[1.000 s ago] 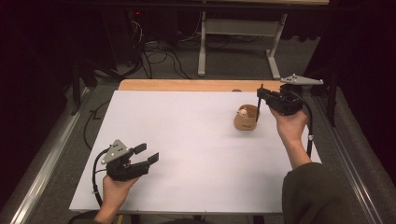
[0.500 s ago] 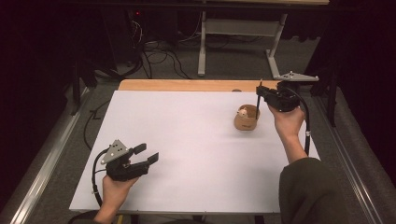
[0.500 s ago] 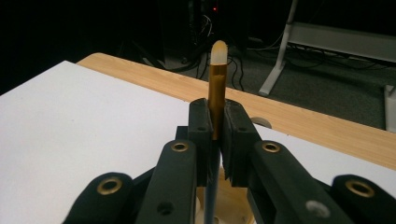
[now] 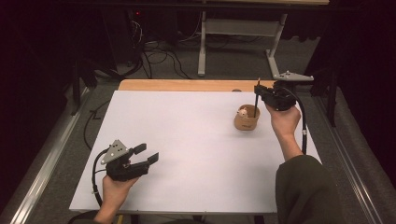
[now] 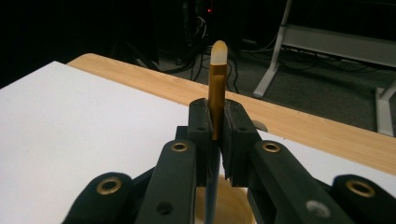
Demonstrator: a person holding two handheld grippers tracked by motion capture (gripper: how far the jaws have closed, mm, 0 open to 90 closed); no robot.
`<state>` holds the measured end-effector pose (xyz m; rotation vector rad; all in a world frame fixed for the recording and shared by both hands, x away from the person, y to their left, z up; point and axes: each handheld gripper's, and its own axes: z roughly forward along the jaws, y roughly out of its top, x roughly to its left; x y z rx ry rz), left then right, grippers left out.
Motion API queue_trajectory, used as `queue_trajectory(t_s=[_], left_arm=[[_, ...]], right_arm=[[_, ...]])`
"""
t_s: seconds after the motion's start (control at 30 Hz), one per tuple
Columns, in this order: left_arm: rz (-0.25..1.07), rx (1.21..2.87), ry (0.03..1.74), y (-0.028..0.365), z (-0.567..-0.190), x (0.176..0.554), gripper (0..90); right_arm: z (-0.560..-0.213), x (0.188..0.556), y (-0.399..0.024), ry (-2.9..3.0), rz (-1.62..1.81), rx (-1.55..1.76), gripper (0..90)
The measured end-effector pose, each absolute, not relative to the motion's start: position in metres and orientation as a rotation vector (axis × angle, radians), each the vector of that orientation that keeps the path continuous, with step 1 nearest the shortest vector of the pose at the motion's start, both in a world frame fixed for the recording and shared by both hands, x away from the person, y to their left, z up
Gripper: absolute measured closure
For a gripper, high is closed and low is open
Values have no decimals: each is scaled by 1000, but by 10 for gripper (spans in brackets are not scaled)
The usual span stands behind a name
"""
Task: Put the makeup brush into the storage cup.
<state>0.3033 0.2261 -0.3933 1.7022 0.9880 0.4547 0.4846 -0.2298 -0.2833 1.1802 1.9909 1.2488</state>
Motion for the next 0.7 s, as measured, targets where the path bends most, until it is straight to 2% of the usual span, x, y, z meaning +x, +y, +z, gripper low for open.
queue_trajectory(t_s=[0.7], left_arm=[[455, 1707, 984, 225, -393, 303, 360]], right_arm=[[-295, 492, -222, 2008, 1154, 1146, 851]])
